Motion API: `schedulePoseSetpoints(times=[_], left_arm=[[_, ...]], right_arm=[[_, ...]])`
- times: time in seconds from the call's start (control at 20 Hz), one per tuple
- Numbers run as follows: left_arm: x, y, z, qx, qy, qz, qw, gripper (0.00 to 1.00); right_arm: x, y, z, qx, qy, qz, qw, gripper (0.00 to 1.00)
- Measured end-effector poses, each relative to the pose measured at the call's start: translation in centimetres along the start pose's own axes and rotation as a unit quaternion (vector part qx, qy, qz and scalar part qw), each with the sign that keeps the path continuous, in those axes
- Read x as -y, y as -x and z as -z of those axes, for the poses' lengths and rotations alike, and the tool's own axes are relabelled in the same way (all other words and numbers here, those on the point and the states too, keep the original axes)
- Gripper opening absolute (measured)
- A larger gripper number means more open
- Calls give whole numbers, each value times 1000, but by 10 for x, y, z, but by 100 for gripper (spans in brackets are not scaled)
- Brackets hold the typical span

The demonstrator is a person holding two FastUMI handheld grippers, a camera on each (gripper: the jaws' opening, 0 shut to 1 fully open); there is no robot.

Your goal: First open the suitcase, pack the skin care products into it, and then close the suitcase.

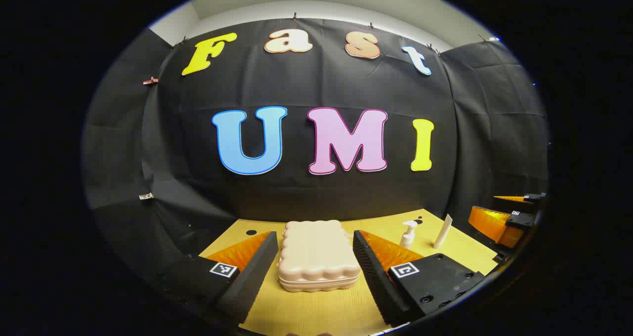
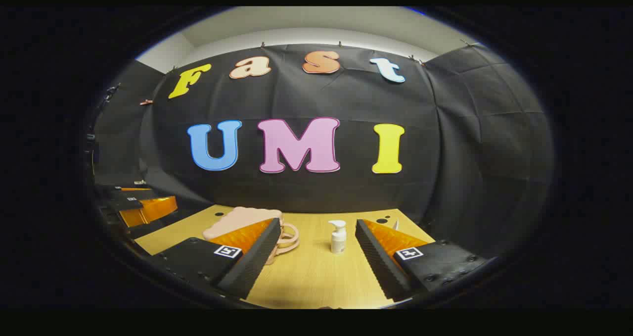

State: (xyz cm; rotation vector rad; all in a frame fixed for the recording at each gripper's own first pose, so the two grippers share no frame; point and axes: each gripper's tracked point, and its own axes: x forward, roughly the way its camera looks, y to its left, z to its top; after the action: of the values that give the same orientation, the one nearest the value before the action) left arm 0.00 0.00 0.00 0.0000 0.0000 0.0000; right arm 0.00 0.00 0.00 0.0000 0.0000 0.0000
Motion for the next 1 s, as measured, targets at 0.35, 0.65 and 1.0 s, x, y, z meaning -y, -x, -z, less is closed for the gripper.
schedulePoseSetpoints(times=[0.35, 0.65, 1.0], left_arm=[[2, -16, 6, -6, 4, -6, 1000, 96], [11, -38, 5, -6, 5, -2, 1000, 96], [35, -63, 10, -18, 16, 24, 999, 96]], right_arm=[[6, -20, 4, -6, -2, 1, 1000, 96], [14, -39, 6, -6, -1, 1, 1000, 97], [34, -54, 3, -4, -1, 16, 1000, 97]])
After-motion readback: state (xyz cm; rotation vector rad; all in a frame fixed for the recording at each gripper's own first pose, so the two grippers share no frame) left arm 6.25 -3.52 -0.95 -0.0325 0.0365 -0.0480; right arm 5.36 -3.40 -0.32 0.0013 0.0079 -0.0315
